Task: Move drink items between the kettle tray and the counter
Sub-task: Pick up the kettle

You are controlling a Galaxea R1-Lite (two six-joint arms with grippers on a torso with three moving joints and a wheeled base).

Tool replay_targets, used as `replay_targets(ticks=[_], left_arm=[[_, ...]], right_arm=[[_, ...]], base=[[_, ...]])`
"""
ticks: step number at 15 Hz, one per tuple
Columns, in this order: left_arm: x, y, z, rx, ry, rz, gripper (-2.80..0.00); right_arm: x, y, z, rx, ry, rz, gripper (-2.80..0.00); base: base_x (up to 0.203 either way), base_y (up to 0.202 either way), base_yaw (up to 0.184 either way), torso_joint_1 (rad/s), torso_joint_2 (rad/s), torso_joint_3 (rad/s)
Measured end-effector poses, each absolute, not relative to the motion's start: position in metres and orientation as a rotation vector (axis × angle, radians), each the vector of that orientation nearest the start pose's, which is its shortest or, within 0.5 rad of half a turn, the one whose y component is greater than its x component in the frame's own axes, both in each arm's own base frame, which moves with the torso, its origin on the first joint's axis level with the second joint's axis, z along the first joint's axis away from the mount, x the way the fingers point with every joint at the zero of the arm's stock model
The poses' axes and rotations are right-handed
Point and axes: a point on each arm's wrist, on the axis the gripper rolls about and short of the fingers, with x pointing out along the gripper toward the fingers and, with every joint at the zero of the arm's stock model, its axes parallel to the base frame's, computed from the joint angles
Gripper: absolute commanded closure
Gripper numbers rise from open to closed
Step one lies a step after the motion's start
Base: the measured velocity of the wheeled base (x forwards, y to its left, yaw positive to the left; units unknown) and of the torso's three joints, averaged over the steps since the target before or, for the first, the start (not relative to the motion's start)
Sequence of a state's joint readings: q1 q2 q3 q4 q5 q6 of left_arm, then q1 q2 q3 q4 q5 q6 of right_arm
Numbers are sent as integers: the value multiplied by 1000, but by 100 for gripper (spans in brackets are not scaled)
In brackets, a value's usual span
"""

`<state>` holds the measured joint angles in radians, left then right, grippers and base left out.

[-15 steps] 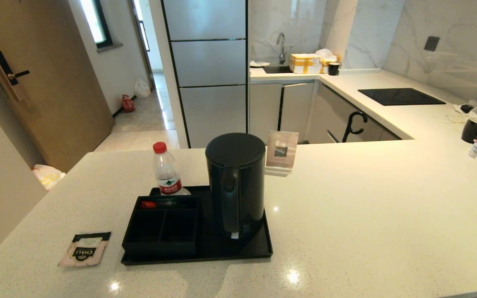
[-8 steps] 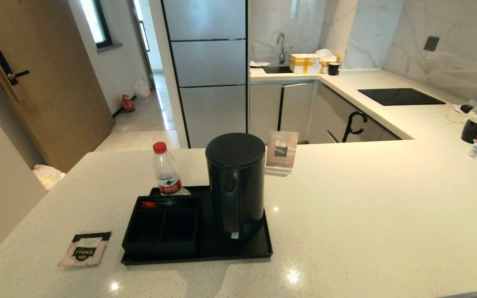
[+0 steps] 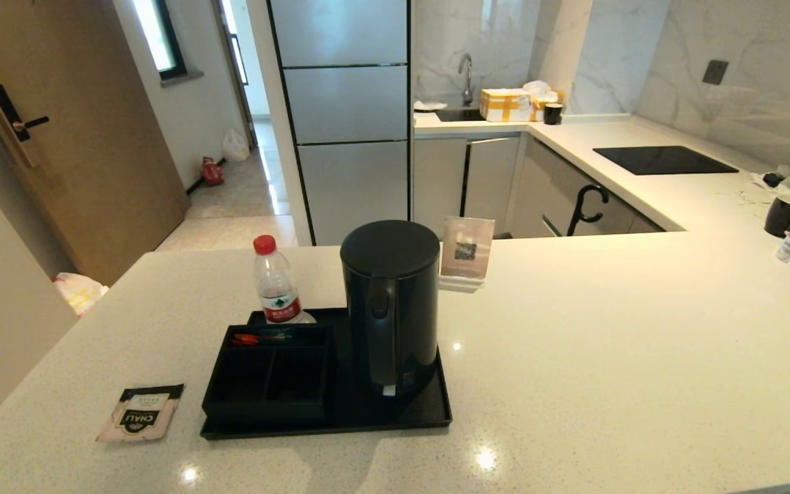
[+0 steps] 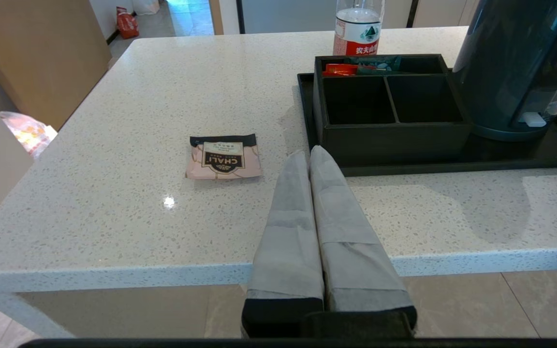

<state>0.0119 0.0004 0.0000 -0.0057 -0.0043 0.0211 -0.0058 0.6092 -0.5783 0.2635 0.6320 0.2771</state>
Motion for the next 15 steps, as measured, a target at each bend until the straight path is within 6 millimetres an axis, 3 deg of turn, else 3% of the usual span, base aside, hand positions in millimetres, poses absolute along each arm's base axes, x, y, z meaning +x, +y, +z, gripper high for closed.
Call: replay_targets(ticks=[5,8,15], left_arm=[[-23,0,76,21,-5,6,0],[-23,0,76,21,-5,6,0],[-23,0,76,21,-5,6,0]], right_arm=[[81,18,211,343,470,705,0],[97,23,206,329,502,756,0],[165,62,179,257,563,969,0]], base=[[0,0,0,0,0,0],[0,0,0,0,0,0],[0,0,0,0,0,0]])
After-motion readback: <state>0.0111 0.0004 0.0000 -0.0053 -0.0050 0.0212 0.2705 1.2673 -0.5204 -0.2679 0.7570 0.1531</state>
